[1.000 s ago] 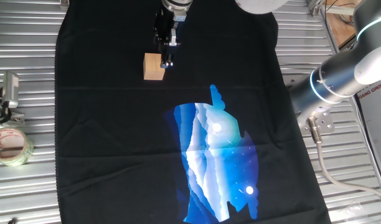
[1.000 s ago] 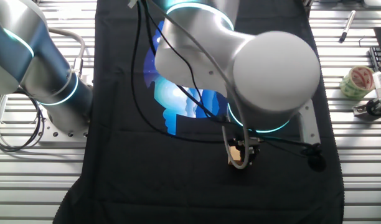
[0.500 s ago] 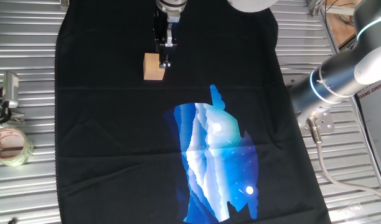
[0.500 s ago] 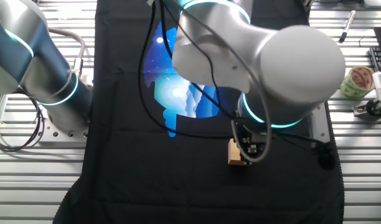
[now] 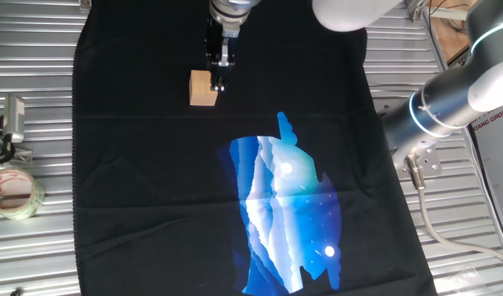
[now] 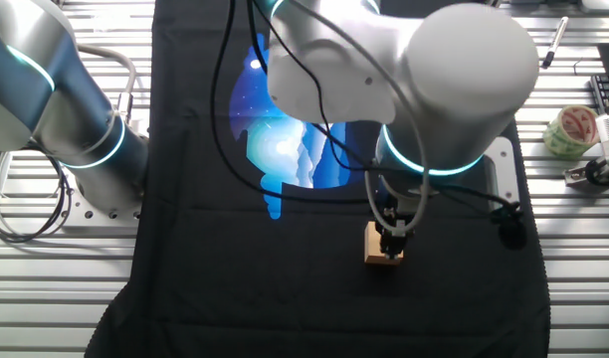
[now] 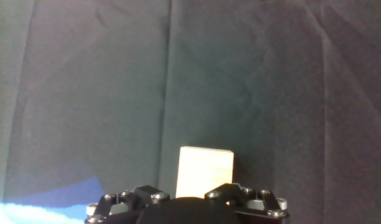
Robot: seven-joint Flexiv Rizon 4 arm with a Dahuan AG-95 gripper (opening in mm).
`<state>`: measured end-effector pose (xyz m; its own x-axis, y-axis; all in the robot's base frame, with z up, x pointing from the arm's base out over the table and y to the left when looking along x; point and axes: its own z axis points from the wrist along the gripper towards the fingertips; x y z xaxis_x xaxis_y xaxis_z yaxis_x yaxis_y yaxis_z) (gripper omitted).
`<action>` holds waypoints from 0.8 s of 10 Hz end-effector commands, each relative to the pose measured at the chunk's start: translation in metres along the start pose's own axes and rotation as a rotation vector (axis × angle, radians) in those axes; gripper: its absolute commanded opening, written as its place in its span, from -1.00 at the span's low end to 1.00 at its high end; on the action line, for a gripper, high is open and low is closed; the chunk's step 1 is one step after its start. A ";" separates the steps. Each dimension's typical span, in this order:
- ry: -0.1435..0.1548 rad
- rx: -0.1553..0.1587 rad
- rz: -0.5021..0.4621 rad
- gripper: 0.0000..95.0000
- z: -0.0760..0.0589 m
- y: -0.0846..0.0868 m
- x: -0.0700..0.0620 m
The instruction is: Pick up the small block on the left and move it to the right
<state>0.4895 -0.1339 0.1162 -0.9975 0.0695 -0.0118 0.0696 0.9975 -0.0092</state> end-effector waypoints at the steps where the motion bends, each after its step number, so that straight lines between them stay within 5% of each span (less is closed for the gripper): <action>1: -0.009 0.020 0.024 0.20 0.000 -0.001 0.000; 7: -0.020 -0.061 0.055 0.20 0.000 -0.001 0.000; 8: -0.023 -0.060 0.053 0.60 0.000 -0.001 0.000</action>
<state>0.4911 -0.1350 0.1145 -0.9916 0.1243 -0.0348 0.1221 0.9908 0.0590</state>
